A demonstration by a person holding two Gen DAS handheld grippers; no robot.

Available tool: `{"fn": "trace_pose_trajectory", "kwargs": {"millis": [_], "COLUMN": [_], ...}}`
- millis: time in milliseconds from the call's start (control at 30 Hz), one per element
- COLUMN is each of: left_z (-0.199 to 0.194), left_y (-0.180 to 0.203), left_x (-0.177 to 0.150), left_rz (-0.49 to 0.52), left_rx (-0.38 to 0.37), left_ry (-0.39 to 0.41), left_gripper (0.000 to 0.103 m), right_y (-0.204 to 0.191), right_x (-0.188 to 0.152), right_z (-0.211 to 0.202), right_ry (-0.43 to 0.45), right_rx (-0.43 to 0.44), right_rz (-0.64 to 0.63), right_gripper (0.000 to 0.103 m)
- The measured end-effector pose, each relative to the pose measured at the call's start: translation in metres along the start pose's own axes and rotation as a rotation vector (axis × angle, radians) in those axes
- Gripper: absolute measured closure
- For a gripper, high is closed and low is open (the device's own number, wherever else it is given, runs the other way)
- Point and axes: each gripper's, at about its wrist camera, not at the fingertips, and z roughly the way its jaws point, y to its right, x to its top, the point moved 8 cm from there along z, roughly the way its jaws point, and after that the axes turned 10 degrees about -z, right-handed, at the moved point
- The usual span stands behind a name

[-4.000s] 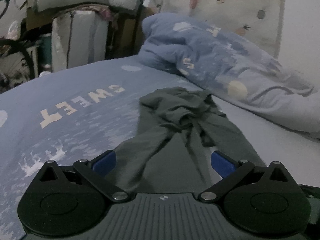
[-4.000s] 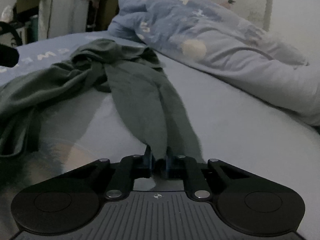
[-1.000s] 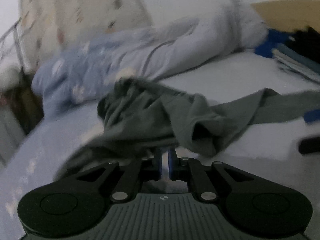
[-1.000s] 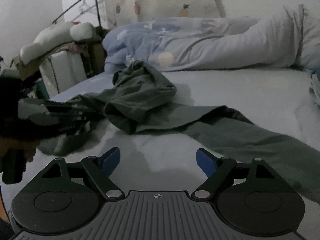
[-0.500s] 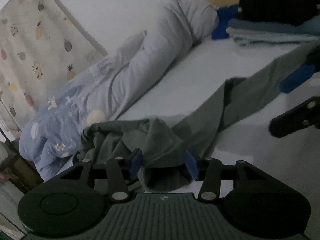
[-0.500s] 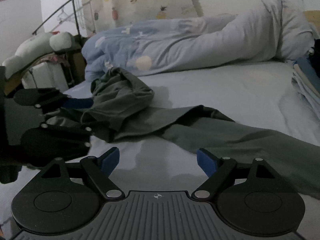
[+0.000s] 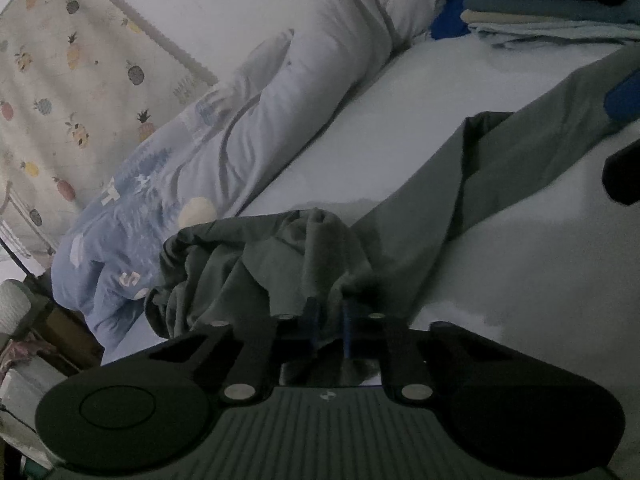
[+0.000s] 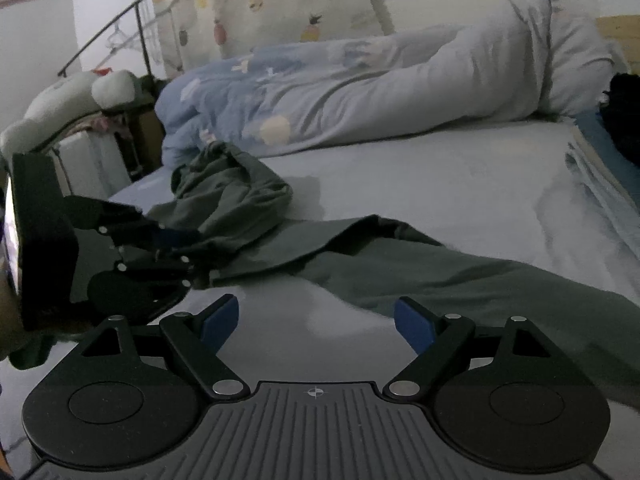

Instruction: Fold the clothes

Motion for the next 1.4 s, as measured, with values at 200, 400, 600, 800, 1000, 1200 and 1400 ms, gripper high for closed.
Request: {"fn": "trace_pose_trajectory", "kwargs": {"millis": [200, 400, 600, 800, 1000, 1200, 1400], "left_z": [-0.023, -0.060, -0.114, -0.200, -0.260, -0.261, -0.260], "left_y": [-0.027, -0.066, -0.109, -0.135, -0.102, -0.085, -0.087], "left_x": [0.020, 0.036, 0.017, -0.026, -0.098, -0.144, -0.145], "left_rz": [-0.252, -0.610, -0.899, -0.994, -1.049, -1.089, -1.056], "left_rx": [-0.039, -0.155, -0.247, -0.187, -0.162, -0.120, -0.114], "left_ry": [0.124, 0.249, 0.304, 0.325, 0.152, 0.036, 0.042], "left_gripper": [0.094, 0.095, 0.095, 0.095, 0.095, 0.095, 0.095], "right_y": [0.009, 0.018, 0.024, 0.011, -0.013, -0.044, -0.104], "right_x": [0.003, 0.009, 0.017, 0.030, 0.038, 0.038, 0.016], "right_z": [-0.008, -0.019, -0.032, -0.046, -0.054, -0.061, -0.054], "right_ry": [0.013, 0.035, 0.069, 0.110, 0.125, 0.098, 0.068], "right_rx": [-0.020, -0.040, -0.054, -0.005, 0.066, 0.161, 0.183], "right_rz": [0.006, 0.000, -0.015, -0.033, -0.077, -0.129, -0.498], "right_gripper": [0.016, 0.016, 0.016, 0.016, 0.016, 0.016, 0.016]}}
